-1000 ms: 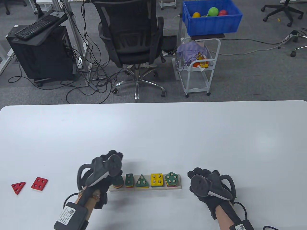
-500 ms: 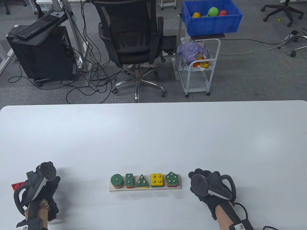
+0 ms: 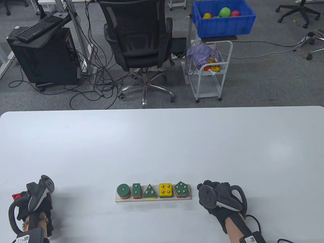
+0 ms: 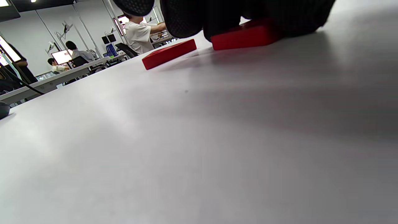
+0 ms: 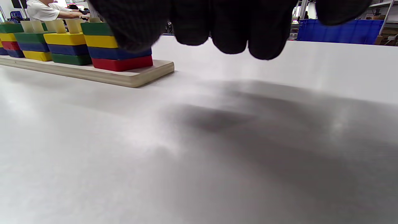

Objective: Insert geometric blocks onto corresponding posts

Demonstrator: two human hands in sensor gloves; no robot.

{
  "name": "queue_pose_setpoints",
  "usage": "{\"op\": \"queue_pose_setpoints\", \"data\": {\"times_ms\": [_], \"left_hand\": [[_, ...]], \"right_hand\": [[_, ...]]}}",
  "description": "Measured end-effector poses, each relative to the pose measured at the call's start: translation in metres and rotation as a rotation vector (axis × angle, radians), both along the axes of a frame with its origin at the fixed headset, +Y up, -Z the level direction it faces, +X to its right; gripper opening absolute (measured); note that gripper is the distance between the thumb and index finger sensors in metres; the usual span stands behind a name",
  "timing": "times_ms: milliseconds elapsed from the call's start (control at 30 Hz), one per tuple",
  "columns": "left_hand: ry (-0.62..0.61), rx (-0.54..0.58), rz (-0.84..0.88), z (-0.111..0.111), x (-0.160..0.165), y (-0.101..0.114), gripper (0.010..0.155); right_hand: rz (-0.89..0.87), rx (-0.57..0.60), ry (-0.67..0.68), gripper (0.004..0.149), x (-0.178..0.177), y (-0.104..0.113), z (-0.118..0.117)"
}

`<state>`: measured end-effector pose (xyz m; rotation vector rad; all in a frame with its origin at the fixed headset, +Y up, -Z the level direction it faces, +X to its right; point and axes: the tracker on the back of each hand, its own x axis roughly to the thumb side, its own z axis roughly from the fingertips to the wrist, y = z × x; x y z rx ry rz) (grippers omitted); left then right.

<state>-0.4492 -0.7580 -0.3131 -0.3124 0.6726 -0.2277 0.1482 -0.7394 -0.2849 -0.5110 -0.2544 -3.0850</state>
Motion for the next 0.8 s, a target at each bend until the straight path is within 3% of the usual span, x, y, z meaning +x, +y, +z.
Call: {"op": "queue_pose_setpoints", "data": {"times_ms": [167,367,633,800], "left_hand": [[-0.02,-0.045,-0.021,0.0,0.005,-0.002,0.064],[-0.158,0.116,0.049,0.0,0.034,0.017,0.066],[-0.468,0.32,0.489,0.003,0.123,0.052,0.066],[-0.695,0.308,0.82,0.011,0.183,0.059,0.066]], "right_hand": [[-0.003,0.002,-0.004,0.058,0.001,0.0,0.0],[-0.051,0.076,-0.011,0.06,-0.002,0.008,0.001],[-0.165,0.225,0.057,0.065,-0.032,0.022,0.011],[-0.27,0.28,0.142,0.068,-0.063,0.032,0.02]]}}
